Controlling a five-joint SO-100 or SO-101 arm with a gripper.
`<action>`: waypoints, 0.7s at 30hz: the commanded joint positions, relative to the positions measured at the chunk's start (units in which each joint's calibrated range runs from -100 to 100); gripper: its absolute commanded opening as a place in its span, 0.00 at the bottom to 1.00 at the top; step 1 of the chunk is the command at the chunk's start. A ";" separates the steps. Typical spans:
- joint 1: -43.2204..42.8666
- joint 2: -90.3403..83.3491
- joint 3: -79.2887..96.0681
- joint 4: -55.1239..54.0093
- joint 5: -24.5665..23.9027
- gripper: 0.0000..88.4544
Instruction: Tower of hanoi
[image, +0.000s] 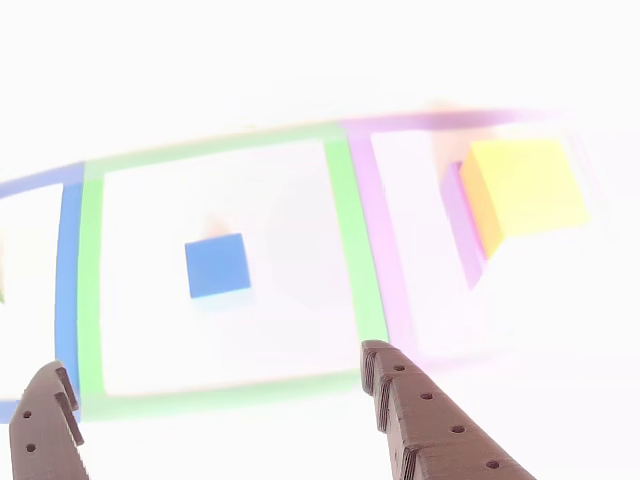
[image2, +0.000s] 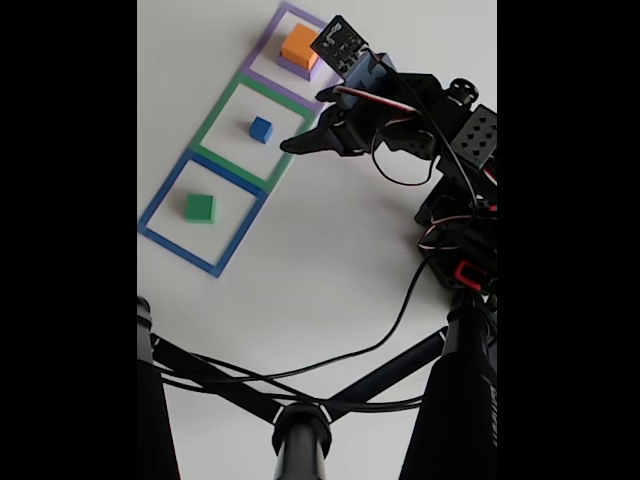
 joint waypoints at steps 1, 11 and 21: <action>0.50 4.29 6.84 -19.15 0.00 0.41; -1.13 23.34 15.21 -50.73 0.00 0.41; -2.85 42.97 14.93 -72.43 0.00 0.41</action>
